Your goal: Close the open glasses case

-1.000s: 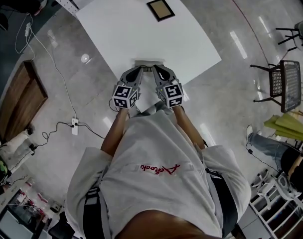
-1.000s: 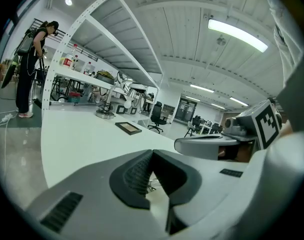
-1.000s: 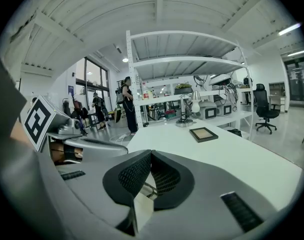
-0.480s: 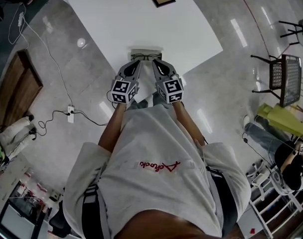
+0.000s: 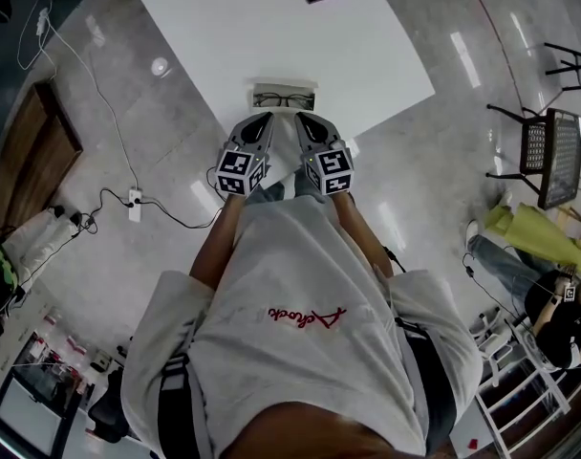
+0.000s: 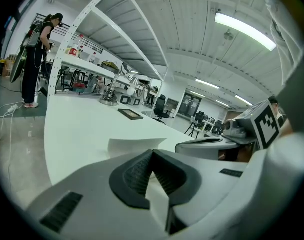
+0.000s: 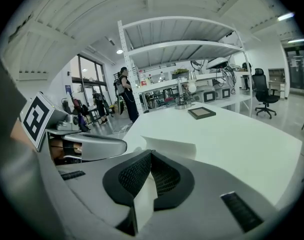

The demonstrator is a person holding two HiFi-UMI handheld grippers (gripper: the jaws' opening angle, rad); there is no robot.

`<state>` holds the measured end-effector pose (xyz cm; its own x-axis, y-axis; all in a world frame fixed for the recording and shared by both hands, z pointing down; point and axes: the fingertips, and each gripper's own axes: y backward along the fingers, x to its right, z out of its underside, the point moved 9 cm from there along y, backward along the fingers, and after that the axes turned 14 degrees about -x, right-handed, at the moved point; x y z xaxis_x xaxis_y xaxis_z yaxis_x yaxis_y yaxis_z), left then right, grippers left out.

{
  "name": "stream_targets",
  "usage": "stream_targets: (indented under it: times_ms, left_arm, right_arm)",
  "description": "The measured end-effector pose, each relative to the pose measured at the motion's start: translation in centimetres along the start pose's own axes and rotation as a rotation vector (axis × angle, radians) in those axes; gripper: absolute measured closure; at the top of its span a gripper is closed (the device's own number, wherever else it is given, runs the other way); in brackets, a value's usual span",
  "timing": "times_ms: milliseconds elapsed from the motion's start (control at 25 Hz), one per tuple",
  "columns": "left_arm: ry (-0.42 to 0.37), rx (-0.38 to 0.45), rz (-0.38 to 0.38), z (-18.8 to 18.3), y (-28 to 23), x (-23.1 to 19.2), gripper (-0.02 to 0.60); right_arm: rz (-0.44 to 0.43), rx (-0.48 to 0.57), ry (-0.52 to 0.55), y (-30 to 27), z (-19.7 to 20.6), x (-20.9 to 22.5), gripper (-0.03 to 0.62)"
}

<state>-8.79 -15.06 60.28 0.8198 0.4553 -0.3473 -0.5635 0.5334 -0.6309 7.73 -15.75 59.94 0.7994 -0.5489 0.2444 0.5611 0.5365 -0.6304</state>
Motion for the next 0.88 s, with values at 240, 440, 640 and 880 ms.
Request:
stream_targets:
  times_ms: [240, 440, 640, 880]
  left_arm:
    - [0.013, 0.007, -0.014, 0.2, 0.1, 0.1, 0.557]
    - [0.029, 0.004, -0.013, 0.8, 0.3, 0.1, 0.557]
    - [0.034, -0.003, -0.009, 1.4, 0.4, 0.3, 0.557]
    - [0.040, -0.005, -0.008, 1.7, 0.6, -0.1, 0.557]
  right_arm:
    - [0.001, 0.009, 0.009, -0.9, -1.0, 0.9, 0.563]
    - [0.001, 0.009, 0.035, -2.7, -2.4, 1.6, 0.563]
    - [-0.004, 0.007, 0.060, -4.0, -3.5, 2.3, 0.563]
    - [0.028, -0.049, 0.179, -4.6, -4.0, 2.3, 0.563]
